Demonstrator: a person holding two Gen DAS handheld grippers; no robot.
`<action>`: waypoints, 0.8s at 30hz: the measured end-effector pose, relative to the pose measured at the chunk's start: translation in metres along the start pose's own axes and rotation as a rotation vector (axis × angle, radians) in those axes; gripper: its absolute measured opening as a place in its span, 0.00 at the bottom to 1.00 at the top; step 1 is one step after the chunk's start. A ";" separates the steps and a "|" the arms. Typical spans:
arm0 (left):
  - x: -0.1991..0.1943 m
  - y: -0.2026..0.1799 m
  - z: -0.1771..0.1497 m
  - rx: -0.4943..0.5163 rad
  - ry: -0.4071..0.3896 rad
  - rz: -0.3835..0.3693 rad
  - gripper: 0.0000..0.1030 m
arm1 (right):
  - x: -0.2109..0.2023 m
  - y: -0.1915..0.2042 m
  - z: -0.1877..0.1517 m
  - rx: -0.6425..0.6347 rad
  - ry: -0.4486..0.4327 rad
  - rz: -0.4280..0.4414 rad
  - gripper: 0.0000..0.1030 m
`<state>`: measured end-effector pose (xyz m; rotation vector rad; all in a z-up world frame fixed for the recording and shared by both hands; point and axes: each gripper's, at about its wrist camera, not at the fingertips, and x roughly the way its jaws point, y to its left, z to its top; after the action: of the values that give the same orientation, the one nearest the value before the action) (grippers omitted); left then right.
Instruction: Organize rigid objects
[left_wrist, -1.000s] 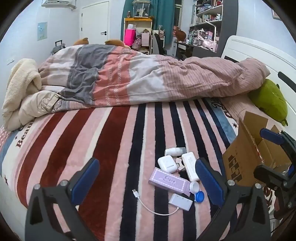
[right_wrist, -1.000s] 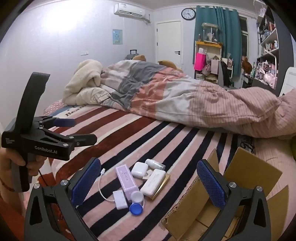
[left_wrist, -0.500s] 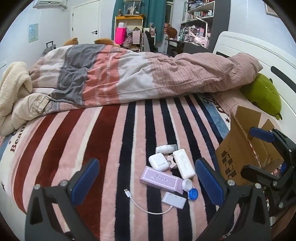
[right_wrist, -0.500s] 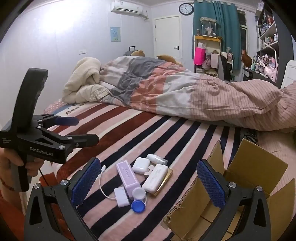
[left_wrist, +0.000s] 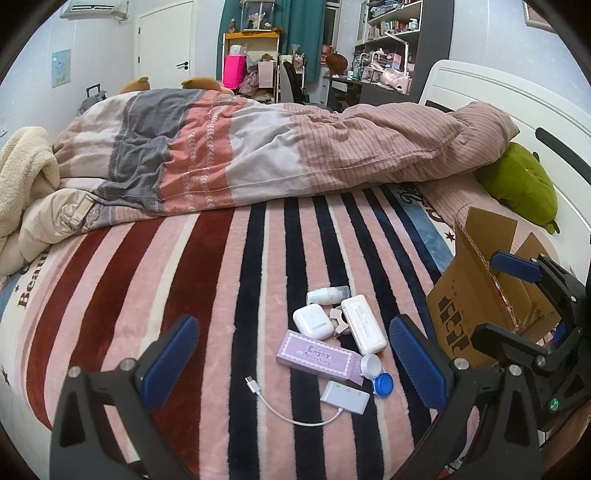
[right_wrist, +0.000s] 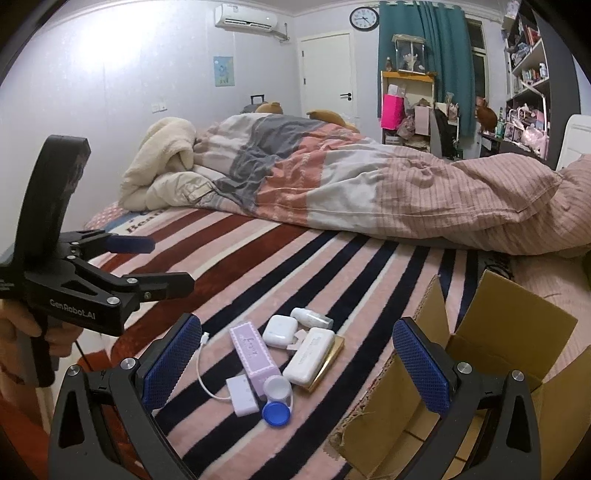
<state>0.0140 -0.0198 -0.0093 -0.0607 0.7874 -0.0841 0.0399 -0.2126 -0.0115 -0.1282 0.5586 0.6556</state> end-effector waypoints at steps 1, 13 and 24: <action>0.000 0.000 0.000 0.000 0.000 0.000 1.00 | 0.000 0.001 0.000 0.001 0.000 -0.004 1.00; 0.000 0.000 0.000 0.000 -0.001 0.001 1.00 | 0.000 0.002 -0.003 -0.011 0.014 0.015 1.00; -0.001 0.001 -0.001 0.001 -0.002 0.001 1.00 | -0.001 0.007 -0.003 -0.028 0.016 0.036 1.00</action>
<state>0.0131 -0.0186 -0.0094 -0.0592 0.7855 -0.0835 0.0337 -0.2086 -0.0129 -0.1500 0.5683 0.6976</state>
